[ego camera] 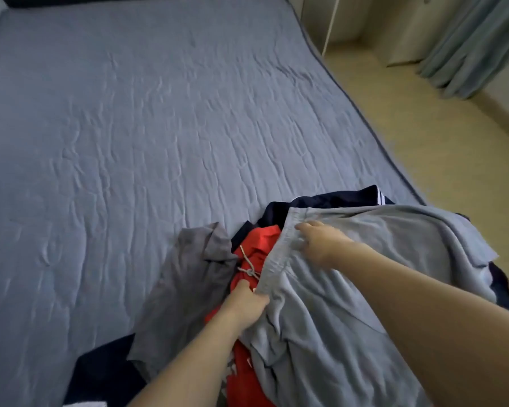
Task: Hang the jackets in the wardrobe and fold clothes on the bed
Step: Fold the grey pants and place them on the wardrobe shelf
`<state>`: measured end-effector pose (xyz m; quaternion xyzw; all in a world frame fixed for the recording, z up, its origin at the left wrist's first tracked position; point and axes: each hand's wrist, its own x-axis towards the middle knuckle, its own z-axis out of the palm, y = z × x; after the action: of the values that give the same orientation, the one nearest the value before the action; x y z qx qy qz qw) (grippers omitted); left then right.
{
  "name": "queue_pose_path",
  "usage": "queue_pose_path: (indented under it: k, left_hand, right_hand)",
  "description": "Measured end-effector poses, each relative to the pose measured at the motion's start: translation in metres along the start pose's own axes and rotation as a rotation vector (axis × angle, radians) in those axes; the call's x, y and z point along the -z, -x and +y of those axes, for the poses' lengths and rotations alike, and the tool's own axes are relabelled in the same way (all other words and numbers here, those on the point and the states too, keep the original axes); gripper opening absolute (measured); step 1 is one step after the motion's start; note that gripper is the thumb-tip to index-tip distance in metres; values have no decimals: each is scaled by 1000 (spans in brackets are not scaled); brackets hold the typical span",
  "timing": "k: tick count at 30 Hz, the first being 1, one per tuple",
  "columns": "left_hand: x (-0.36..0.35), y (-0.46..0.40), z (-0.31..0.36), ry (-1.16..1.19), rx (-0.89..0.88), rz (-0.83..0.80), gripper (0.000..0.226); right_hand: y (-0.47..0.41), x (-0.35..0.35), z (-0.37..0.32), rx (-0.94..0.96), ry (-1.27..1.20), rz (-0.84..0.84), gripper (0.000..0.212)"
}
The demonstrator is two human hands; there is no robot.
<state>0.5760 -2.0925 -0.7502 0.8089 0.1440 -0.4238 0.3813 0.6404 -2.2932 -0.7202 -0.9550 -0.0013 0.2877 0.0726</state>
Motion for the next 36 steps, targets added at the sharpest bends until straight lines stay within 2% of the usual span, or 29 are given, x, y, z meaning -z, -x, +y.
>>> queue_pose_path:
  k: [2,3,4,6,7,9,13,15,17,21,23,25,28,30,31,33,36]
  left_hand:
    - [-14,-18,-5,-50,38,-17,72]
    - [-18,-24,-6,-102,46,-9,77]
    - [-22,-29,-9,-113,42,-11,77]
    - [-29,-36,-13,52,37,-100,64]
    - [-31,-37,-14,132,46,-138,60]
    - [-38,-37,-15,103,46,-127,55]
    - [-58,-20,-13,-255,16,269,53]
    - [-66,-10,-8,-329,55,362,54]
    - [-67,-5,-6,-264,132,338,52]
    - [-55,-7,-10,-127,160,105,42]
    - [-33,0,-13,-139,120,46,39]
    - [-1,12,-15,-137,44,54,36]
    - [62,46,-12,-134,-104,159,19]
    - [105,78,-3,-225,-192,265,2]
    - [126,96,2,-281,-233,335,4]
    - [171,142,12,-386,-318,454,13]
    - [238,228,20,-535,-480,504,12]
  right_hand:
    - [-29,-11,9,134,140,-8,65]
    - [-41,-15,10,220,237,-20,69]
    - [-52,-19,8,302,327,-44,72]
    - [-65,-29,1,405,467,-105,72]
    - [-69,-35,-2,424,515,-124,71]
    - [-72,-42,-6,424,568,-110,66]
    - [-70,-34,-18,427,700,-57,49]
    - [-64,-27,-27,412,760,-83,46]
    - [-57,-21,-34,391,807,-106,44]
    - [-37,-10,-46,277,910,-140,33]
    - [-27,-6,-53,196,928,-121,39]
    - [-14,0,-61,129,909,-111,45]
    - [16,20,-82,55,833,-136,59]
    - [41,45,-103,0,783,-130,67]
    - [56,61,-115,-28,767,-124,69]
    - [85,97,-142,-72,742,-93,63]
    - [143,162,-194,-123,681,-31,46]
